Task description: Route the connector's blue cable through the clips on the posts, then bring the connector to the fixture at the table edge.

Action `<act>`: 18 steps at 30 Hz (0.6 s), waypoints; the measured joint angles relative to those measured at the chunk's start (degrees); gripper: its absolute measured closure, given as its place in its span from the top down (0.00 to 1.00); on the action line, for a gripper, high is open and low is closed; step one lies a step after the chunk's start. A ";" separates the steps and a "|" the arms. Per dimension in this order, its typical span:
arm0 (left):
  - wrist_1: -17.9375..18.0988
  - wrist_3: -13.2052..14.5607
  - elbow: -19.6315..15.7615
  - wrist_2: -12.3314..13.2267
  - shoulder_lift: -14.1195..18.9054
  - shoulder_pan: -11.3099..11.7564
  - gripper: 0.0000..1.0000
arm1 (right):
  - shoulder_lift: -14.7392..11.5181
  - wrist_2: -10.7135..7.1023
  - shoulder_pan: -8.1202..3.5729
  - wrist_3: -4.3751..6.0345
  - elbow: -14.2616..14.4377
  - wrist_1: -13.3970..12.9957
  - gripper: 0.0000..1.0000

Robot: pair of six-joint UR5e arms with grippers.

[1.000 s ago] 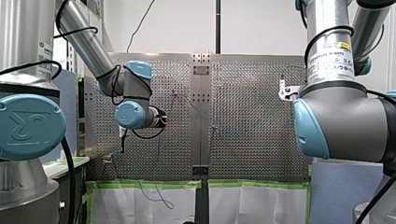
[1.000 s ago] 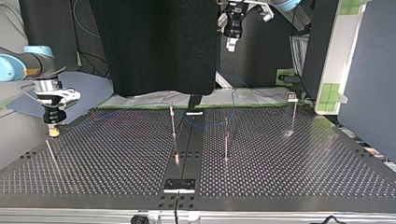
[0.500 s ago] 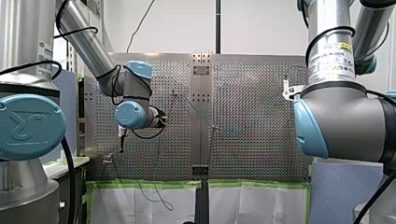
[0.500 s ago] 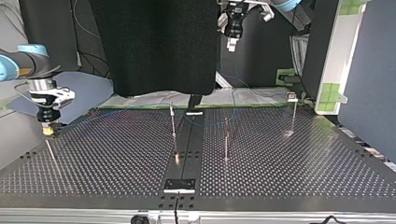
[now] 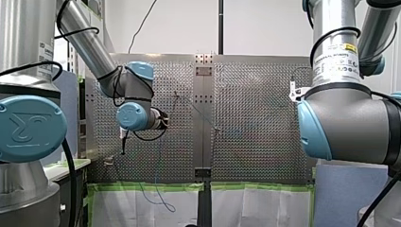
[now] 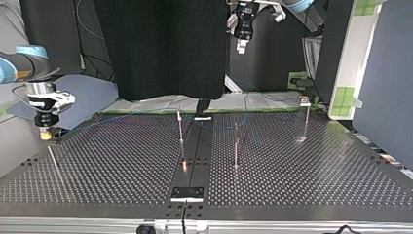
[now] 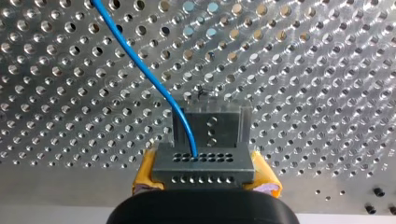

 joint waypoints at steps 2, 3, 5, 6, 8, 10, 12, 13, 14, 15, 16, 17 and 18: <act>0.00 0.00 -0.02 0.00 0.03 0.00 1.00 | 0.08 0.06 0.17 -0.02 -0.05 -0.09 0.02; -0.01 0.00 -0.02 0.00 0.04 0.01 1.00 | 0.12 0.08 0.21 -0.02 -0.08 -0.12 0.02; -0.01 0.00 -0.01 0.00 0.03 0.01 1.00 | 0.39 0.08 0.39 -0.05 -0.24 -0.20 0.02; -0.01 0.00 0.00 0.00 0.02 0.01 1.00 | 0.52 0.08 0.44 -0.08 -0.29 -0.19 0.02; -0.01 0.00 0.00 0.00 0.03 0.01 1.00 | 1.01 0.13 0.66 -0.29 -0.49 -0.14 0.02; -0.01 0.00 0.01 0.00 0.02 0.01 1.00 | 1.23 0.13 0.84 -0.44 -0.60 -0.16 0.02; -0.01 0.00 0.01 0.00 0.01 0.01 1.00 | 1.37 0.08 1.10 -0.48 -0.74 -0.25 0.02; -0.01 0.00 0.01 0.00 0.01 0.01 1.00 | 1.40 0.05 1.20 -0.45 -0.83 -0.26 0.02; -0.01 0.00 0.01 0.00 0.01 0.01 1.00 | 1.42 0.02 1.29 -0.42 -0.93 -0.22 0.02; -0.01 0.00 0.01 0.00 0.01 0.01 1.00 | 1.44 -0.01 1.37 -0.34 -1.11 -0.16 0.02; -0.01 0.00 0.00 0.00 0.00 0.01 1.00 | 1.45 -0.07 1.44 -0.24 -1.33 -0.05 0.02; -0.01 0.00 -0.02 0.00 0.02 0.01 1.00 | 1.47 -0.11 1.47 -0.18 -1.52 0.08 0.02; -0.01 0.00 -0.02 0.00 0.02 0.01 1.00 | 1.49 -0.15 1.49 -0.13 -1.71 0.22 0.02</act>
